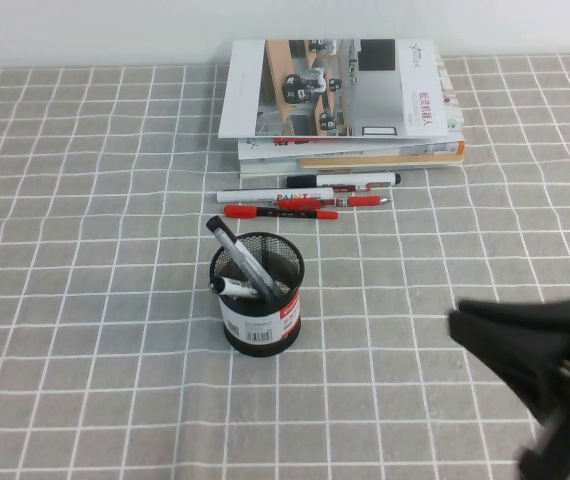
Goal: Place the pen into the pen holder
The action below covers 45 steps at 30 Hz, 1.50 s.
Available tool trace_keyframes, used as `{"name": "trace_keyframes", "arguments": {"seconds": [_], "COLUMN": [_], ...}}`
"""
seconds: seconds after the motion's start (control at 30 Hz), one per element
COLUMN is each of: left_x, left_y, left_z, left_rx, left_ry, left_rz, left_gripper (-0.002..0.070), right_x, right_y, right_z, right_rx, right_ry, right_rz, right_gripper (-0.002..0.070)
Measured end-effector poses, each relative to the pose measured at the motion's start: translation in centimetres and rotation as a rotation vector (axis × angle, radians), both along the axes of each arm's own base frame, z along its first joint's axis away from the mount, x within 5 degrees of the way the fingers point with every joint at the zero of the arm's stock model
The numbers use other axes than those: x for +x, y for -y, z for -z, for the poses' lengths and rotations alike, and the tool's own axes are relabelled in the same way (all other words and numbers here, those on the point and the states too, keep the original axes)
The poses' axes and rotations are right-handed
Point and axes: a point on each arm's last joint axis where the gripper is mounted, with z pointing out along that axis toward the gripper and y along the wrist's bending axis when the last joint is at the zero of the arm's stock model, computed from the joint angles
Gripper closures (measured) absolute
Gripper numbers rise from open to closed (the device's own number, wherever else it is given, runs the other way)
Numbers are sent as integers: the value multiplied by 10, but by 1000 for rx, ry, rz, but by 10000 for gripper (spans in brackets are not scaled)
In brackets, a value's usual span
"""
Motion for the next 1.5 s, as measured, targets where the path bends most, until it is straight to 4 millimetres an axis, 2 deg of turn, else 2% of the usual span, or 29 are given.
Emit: {"name": "trace_keyframes", "arguments": {"seconds": [0.17,0.5,0.77,0.93,1.07,1.27,1.3,1.5], "left_x": [0,0,0,0,0,0,0,0], "left_y": [0,0,0,0,0,0,0,0], "left_z": [0,0,0,0,0,0,0,0], "left_rx": [0,0,0,0,0,0,0,0], "left_ry": [0,0,0,0,0,0,0,0], "left_rz": [0,0,0,0,0,0,0,0], "left_gripper": [678,678,678,678,678,678,678,678], "right_x": [-25,-51,-50,-52,-51,-52,-61,-63], "right_y": [29,63,98,116,123,124,125,126], "right_z": [8,54,91,102,102,105,125,131], "right_rx": [7,72,98,101,99,87,29,37], "right_ry": [43,93,121,177,206,184,-11,-94], "right_rz": [-9,17,349,578,683,698,711,723], "right_gripper": [688,688,688,688,688,689,688,688]}}
